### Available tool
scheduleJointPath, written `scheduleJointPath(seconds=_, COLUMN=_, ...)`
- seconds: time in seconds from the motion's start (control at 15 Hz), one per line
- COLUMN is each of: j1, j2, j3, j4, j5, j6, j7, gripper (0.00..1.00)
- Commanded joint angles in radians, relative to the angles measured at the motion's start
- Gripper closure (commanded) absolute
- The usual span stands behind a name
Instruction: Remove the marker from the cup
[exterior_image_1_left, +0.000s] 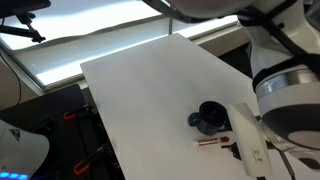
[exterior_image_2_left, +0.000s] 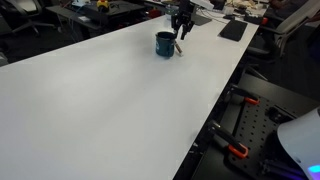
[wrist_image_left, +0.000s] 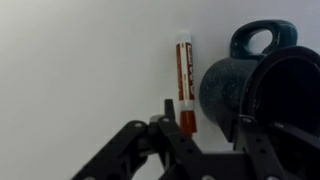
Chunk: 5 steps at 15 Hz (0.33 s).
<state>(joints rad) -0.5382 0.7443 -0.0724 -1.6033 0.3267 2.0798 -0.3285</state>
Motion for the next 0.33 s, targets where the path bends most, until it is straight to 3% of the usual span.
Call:
scheduleJointPath(seconds=0.0, j1=0.007, j2=0.004, j3=-0.008, j4=0.001, j5=0.015, j6=-0.005, j7=-0.006, gripper=0.47)
scheduleJointPath(seconds=0.07, j1=0.006, j2=0.005, j3=-0.008, j4=-0.001, j5=0.016, j6=-0.005, j7=-0.006, gripper=0.39)
scheduleJointPath(seconds=0.27, j1=0.005, j2=0.005, j3=-0.007, j4=-0.001, j5=0.017, j6=-0.005, j7=-0.007, gripper=0.38)
